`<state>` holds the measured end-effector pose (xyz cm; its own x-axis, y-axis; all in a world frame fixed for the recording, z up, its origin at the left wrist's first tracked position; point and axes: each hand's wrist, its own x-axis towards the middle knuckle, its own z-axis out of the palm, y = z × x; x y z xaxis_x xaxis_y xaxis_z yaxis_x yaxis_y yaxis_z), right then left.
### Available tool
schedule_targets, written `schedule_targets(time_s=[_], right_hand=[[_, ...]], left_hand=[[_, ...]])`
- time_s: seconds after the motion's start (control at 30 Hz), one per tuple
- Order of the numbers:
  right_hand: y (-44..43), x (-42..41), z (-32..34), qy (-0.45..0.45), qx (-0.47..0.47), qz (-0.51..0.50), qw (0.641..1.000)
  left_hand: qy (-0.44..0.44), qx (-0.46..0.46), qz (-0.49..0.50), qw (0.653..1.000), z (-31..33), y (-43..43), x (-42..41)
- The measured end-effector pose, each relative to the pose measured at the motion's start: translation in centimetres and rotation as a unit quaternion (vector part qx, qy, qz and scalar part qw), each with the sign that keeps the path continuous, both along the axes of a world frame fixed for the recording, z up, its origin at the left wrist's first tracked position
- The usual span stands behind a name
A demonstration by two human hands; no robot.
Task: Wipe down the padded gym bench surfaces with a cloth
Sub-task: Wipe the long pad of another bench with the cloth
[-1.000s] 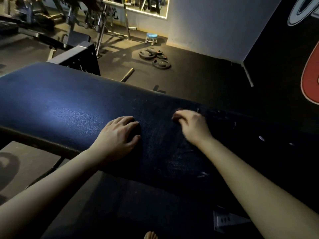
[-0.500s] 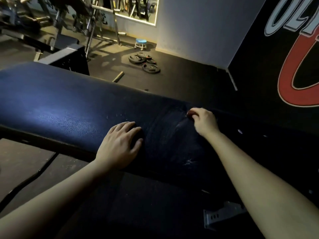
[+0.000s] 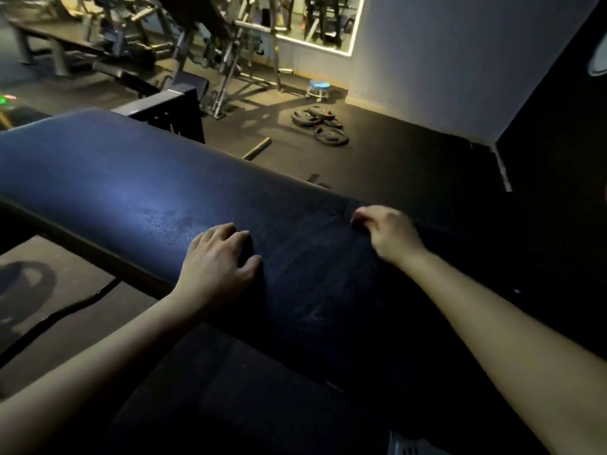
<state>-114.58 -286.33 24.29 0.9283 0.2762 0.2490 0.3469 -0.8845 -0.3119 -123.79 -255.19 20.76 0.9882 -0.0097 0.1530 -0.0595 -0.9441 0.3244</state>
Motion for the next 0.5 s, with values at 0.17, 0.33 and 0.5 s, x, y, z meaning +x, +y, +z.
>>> schedule_targets(time_s=[0.17, 0.33, 0.5], right_hand=[[4.4, -1.3, -0.6, -0.007, 0.065, 0.073, 0.995], [2.1, -12.1, -0.6, -0.002, -0.017, 0.441, 0.897], [-3.3, 0.6, 0.0, -0.026, -0.029, 0.198, 0.979]], left_hand=[[-0.006, -0.032, 0.085, 0.996, -0.4, -2.3, -0.9], [-0.034, -0.043, 0.087, 0.995, -0.2, -2.7, -1.5], [-0.042, -0.014, 0.097, 0.994, -0.8, -2.9, -1.3]])
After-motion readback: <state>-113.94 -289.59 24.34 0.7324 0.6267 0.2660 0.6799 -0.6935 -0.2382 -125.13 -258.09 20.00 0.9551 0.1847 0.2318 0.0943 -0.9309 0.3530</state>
